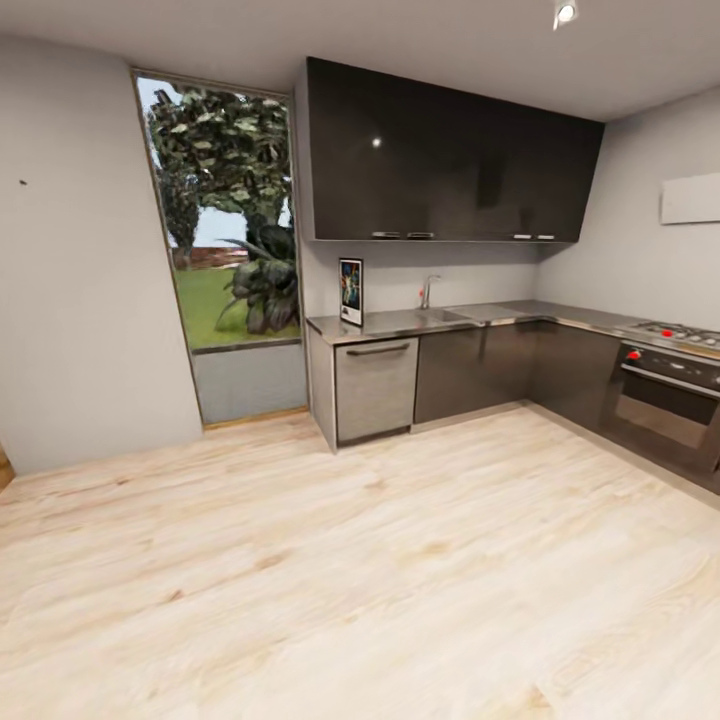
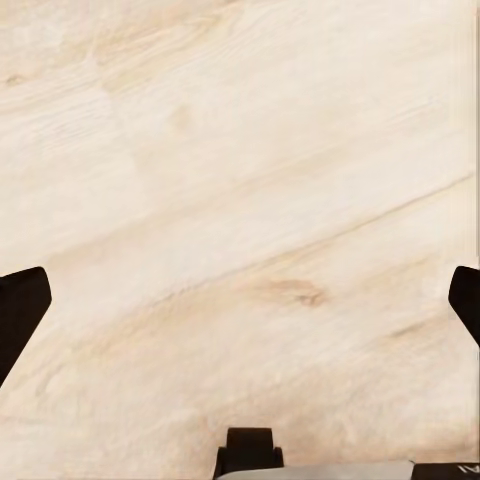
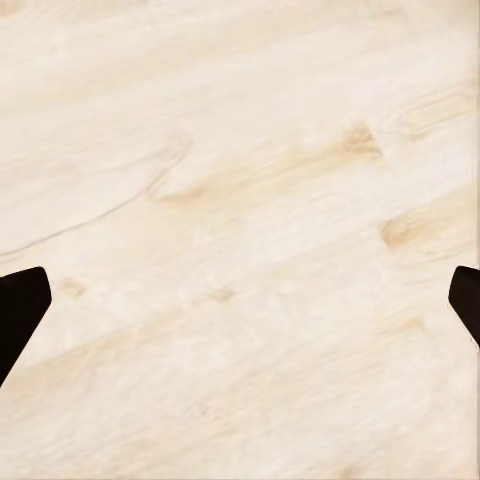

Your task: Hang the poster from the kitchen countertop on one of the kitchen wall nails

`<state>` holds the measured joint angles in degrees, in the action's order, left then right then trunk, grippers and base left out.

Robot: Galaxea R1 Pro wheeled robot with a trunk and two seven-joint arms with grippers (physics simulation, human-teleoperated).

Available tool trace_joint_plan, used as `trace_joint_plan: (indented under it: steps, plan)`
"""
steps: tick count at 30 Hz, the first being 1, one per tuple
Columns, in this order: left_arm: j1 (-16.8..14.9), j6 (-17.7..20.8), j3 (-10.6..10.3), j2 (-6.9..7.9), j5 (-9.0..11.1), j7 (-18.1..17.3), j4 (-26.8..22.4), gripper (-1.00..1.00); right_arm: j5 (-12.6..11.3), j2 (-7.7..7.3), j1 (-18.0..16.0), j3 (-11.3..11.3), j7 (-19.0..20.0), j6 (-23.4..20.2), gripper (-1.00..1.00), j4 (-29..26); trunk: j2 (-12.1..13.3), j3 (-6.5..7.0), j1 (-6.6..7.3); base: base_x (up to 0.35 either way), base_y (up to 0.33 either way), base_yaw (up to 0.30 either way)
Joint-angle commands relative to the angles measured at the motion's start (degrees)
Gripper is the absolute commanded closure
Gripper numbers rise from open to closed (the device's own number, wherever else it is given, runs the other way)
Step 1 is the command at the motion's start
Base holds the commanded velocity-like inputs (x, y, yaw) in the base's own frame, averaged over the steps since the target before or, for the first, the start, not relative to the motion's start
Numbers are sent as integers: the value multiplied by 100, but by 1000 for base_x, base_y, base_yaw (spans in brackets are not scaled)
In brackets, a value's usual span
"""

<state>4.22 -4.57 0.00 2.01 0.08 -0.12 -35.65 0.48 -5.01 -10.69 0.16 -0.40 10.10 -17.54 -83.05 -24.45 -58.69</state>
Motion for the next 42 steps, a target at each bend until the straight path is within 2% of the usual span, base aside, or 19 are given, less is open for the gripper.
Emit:
trace_joint_plan:
  steps: [1,25,42]
  plan:
    - [1,-8,0,1,1,0,-6,-100,5,0,-3,2,-4,18,-100,5,-3,-5,-3,318,-132,0]
    - [3,-8,0,1,1,-3,-3,-100,5,8,-3,19,-4,18,-100,5,-3,-5,-3,321,-119,0]
    - [2,-8,0,1,1,0,-10,-100,5,7,-3,18,-4,18,-100,5,-3,-5,-3,308,-181,0]
